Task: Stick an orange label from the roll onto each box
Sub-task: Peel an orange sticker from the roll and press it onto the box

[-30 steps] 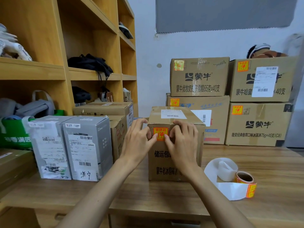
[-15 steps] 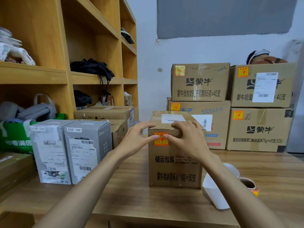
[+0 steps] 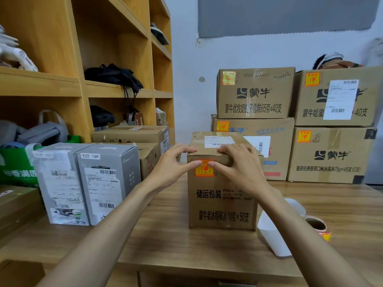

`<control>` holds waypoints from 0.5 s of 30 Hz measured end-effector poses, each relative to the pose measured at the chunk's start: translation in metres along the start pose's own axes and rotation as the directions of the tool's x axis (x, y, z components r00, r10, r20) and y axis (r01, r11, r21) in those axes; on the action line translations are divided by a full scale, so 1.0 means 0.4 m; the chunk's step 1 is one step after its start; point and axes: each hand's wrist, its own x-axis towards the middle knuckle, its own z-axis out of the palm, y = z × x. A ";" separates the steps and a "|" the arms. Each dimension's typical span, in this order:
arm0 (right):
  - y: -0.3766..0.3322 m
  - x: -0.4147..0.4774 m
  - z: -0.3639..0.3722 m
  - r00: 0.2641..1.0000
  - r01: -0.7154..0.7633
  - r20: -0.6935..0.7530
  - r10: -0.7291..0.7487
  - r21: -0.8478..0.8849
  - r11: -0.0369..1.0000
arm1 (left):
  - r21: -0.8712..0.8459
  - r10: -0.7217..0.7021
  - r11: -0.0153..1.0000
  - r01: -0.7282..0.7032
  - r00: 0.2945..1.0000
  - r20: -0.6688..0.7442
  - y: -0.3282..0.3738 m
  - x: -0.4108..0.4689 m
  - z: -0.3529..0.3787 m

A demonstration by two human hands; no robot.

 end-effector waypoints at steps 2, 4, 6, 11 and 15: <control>0.001 -0.004 -0.009 1.000 0.014 0.020 -0.013 -0.010 1.000 | 0.030 0.009 0.999 -0.010 1.000 0.020 -0.001 0.000 -0.003; -0.002 -0.004 -0.010 1.000 0.024 0.021 -0.023 -0.038 0.999 | 0.038 0.020 0.999 -0.020 1.000 0.016 -0.001 -0.002 -0.003; -0.004 -0.003 -0.005 1.000 0.028 0.012 -0.027 -0.057 0.998 | 0.038 0.030 0.999 -0.030 1.000 0.009 -0.002 -0.006 0.000; 0.009 -0.010 -0.004 0.996 0.055 0.074 -0.050 -0.080 0.995 | 0.082 0.036 0.996 -0.038 0.999 0.025 -0.009 -0.017 0.003; 0.018 -0.008 0.007 0.991 0.096 0.103 -0.081 -0.146 0.985 | 0.149 0.068 0.986 -0.072 0.997 0.031 -0.012 -0.021 0.008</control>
